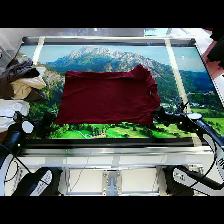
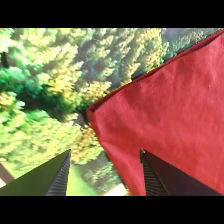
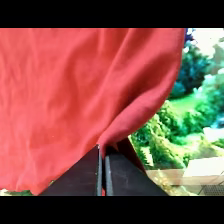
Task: Fold the shirts.
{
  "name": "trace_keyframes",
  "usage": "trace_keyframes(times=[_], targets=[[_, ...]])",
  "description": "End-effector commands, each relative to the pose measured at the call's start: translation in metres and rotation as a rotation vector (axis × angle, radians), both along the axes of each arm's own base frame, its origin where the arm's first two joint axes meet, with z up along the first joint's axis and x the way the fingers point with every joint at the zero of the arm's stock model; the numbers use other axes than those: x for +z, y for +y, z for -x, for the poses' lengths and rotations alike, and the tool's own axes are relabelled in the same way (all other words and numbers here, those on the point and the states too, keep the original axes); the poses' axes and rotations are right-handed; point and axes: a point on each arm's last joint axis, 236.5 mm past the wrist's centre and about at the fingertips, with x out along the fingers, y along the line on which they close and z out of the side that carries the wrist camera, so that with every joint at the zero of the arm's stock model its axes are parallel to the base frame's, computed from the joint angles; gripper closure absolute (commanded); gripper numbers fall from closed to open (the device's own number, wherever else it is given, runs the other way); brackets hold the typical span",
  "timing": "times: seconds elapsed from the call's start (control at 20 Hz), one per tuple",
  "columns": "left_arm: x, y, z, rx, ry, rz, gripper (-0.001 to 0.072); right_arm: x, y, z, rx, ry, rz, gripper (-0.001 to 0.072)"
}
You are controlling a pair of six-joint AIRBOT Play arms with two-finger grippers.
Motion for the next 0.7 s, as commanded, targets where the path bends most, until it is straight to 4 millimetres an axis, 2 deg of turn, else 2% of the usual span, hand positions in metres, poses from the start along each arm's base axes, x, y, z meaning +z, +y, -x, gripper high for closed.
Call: trace_keyframes(times=[0.0, 0.15, 0.25, 0.55, 0.6, 0.65], targets=[[-0.012, -0.003, -0.006, 0.038, 0.005, 0.041, 0.0209, 0.003, 0.003, 0.000, 0.003, -0.003, -0.020, 0.0683], [-0.013, -0.003, -0.014, 0.033, -0.025, 0.040, 0.0210, 0.004, 0.004, 0.000, 0.005, -0.003, -0.023, 0.0684], [-0.012, -0.002, -0.020, 0.036, -0.048, 0.038, 0.0251, 0.004, 0.004, 0.000, 0.001, -0.004, -0.027, 0.0683], [-0.026, -0.011, -0.019, 0.028, -0.011, 0.084, 0.0251, 0.007, 0.005, -0.003, -0.002, -0.017, -0.035, 0.0683], [-0.029, -0.014, -0.018, 0.023, -0.003, 0.095, 0.0277, 0.009, 0.006, -0.004, -0.003, -0.027, -0.039, 0.0683], [-0.031, -0.016, -0.020, 0.012, -0.004, 0.099, 0.0381, 0.010, 0.006, -0.006, -0.010, -0.029, -0.046, 0.0683]])
